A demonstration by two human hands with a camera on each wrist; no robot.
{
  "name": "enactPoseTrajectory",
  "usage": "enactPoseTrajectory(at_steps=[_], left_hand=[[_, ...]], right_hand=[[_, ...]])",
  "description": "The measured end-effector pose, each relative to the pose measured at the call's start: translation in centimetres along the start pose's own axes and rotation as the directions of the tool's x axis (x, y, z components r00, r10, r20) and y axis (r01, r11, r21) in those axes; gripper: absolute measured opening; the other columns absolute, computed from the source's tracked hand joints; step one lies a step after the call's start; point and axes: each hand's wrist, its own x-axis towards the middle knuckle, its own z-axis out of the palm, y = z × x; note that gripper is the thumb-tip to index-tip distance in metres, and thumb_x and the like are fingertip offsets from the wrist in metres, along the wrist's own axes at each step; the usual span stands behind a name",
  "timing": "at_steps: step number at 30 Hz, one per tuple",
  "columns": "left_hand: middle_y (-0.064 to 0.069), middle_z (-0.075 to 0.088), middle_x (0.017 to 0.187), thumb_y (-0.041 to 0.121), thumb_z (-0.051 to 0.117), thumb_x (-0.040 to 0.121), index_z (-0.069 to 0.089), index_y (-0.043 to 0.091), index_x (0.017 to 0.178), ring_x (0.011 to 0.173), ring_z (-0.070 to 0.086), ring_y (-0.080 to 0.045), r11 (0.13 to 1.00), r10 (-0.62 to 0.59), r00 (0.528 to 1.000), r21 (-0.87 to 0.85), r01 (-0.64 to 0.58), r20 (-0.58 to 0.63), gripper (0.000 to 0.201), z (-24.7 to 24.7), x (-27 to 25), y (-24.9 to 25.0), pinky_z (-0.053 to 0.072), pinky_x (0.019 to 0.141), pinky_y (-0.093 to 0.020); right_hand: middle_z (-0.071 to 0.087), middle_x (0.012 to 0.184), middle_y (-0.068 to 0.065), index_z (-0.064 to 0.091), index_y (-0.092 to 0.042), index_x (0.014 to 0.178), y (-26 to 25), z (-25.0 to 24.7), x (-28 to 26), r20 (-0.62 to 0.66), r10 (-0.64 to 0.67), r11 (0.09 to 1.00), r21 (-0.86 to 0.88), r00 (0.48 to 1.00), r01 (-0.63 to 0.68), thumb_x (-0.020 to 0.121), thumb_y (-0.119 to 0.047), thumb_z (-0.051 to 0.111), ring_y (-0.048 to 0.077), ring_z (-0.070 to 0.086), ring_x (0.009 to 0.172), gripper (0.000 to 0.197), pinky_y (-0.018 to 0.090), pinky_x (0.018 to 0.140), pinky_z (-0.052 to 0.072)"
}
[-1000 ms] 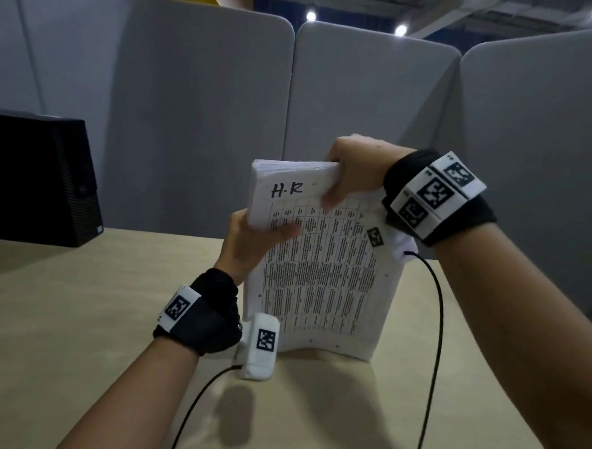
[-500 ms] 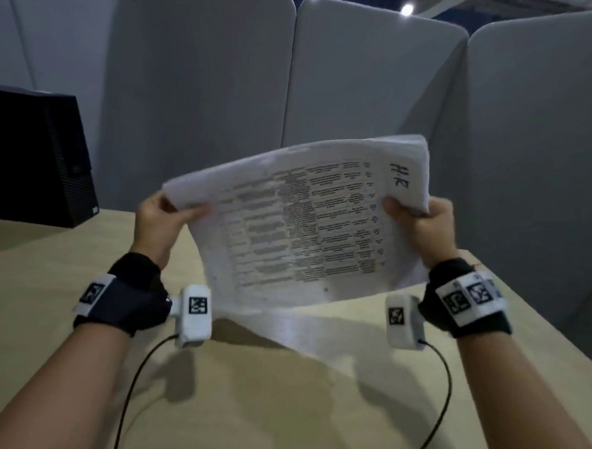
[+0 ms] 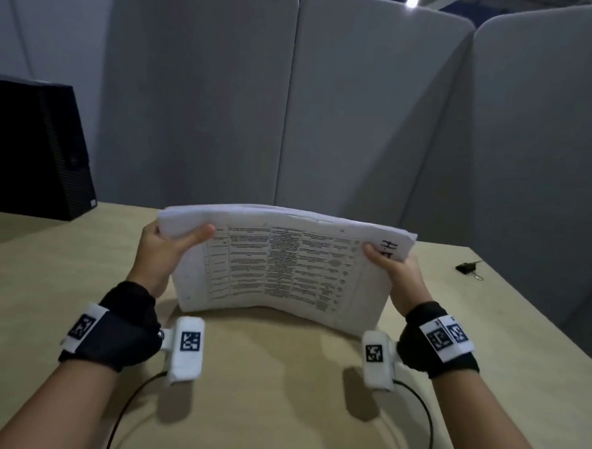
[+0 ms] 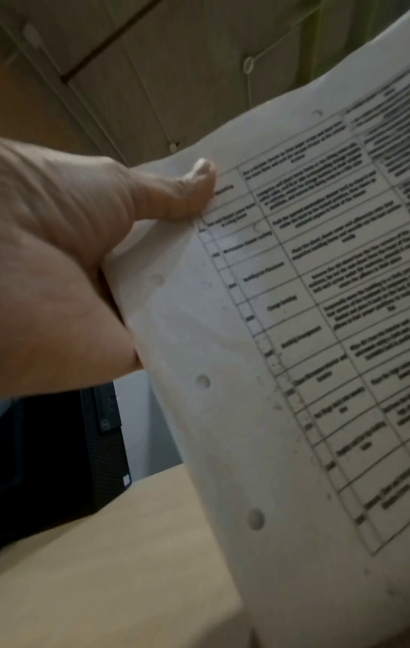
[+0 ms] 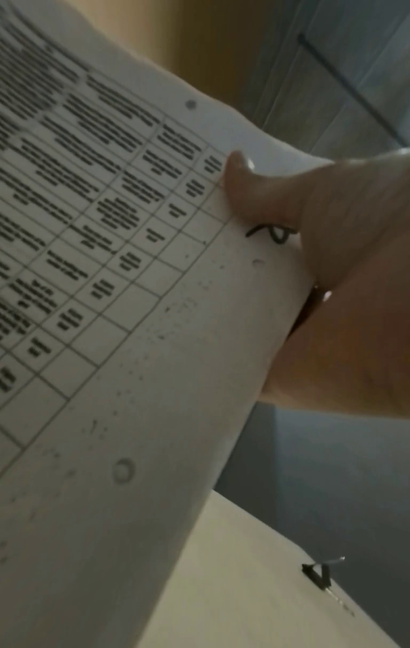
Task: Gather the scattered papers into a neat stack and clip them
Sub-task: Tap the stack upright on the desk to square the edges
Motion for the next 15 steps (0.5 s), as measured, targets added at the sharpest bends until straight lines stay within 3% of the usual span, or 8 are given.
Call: enactPoseTrajectory(at_steps=[2,4,6,8,11,13,15], left_hand=[[-0.001,0.067,0.087,0.016,0.073,0.073,0.065,0.014,0.085,0.08,0.063,-0.018,1.0,0.006,0.999,-0.008,-0.006,-0.033,0.015,0.7,0.1,0.5,0.049,0.073,-0.029],[0.002,0.067,0.085,0.014,0.072,0.076,0.065,0.018,0.081,0.076,0.065,-0.011,0.999,0.043,0.998,-0.018,-0.044,-0.054,0.01,1.2,0.3,1.3,0.051,0.07,-0.023],[0.003,0.068,0.086,0.015,0.072,0.076,0.065,0.017,0.084,0.073,0.067,-0.005,0.996,0.083,0.995,-0.029,-0.085,-0.046,0.011,1.2,0.5,2.0,0.053,0.066,-0.017],[0.001,0.068,0.093,0.018,0.074,0.071,0.066,0.011,0.096,0.08,0.067,-0.009,0.997,0.071,0.997,-0.024,-0.071,-0.006,0.027,0.8,0.6,1.7,0.053,0.068,-0.018],[-0.001,0.068,0.102,0.022,0.076,0.06,0.06,0.007,0.116,0.088,0.066,-0.014,1.0,-0.012,0.998,0.0,0.012,0.067,0.06,0.1,0.4,0.4,0.054,0.069,-0.022],[-0.001,0.068,0.107,0.022,0.075,0.058,0.059,0.012,0.115,0.094,0.065,-0.017,0.999,-0.037,0.995,-0.016,0.038,0.09,0.06,-0.2,0.1,0.1,0.052,0.076,-0.028],[0.0,0.067,0.105,0.025,0.074,0.059,0.06,0.02,0.106,0.094,0.065,-0.017,0.998,-0.02,0.996,-0.05,0.024,0.084,0.049,0.0,-0.1,0.5,0.051,0.078,-0.029]], right_hand=[[0.072,0.082,0.009,0.065,-0.006,0.085,-0.3,0.4,0.4,-0.055,-0.012,1.0,0.007,0.998,0.013,0.068,-0.025,0.079,0.025,0.068,0.075,0.028,0.034,0.064,0.058],[0.073,0.075,0.002,0.065,-0.006,0.082,-0.7,0.4,0.8,-0.088,-0.069,0.997,0.028,0.994,0.071,0.052,-0.041,0.086,0.018,0.069,0.068,0.05,0.03,0.059,0.057],[0.073,0.078,0.002,0.066,-0.008,0.084,-1.3,0.1,1.0,-0.076,-0.109,0.993,0.042,0.991,0.113,0.039,-0.052,0.086,0.018,0.069,0.071,0.066,0.032,0.063,0.058],[0.073,0.082,0.004,0.067,-0.01,0.085,-1.4,-0.3,0.9,-0.027,-0.08,0.996,0.046,0.996,0.081,0.037,-0.052,0.087,0.02,0.069,0.075,0.067,0.035,0.069,0.059],[0.073,0.092,0.007,0.068,-0.012,0.093,-0.4,-0.5,0.6,0.067,0.006,1.0,-0.031,0.998,-0.004,0.057,-0.032,0.083,0.023,0.069,0.085,0.044,0.042,0.079,0.057],[0.073,0.096,0.007,0.067,-0.013,0.096,-0.1,-0.5,0.4,0.067,0.027,0.998,-0.058,0.997,-0.023,0.065,-0.021,0.074,0.024,0.069,0.09,0.033,0.043,0.08,0.054],[0.072,0.098,0.009,0.067,-0.013,0.098,-0.2,-0.6,0.4,0.058,0.013,0.999,-0.042,0.998,-0.011,0.066,-0.021,0.073,0.026,0.068,0.092,0.034,0.043,0.08,0.053]])
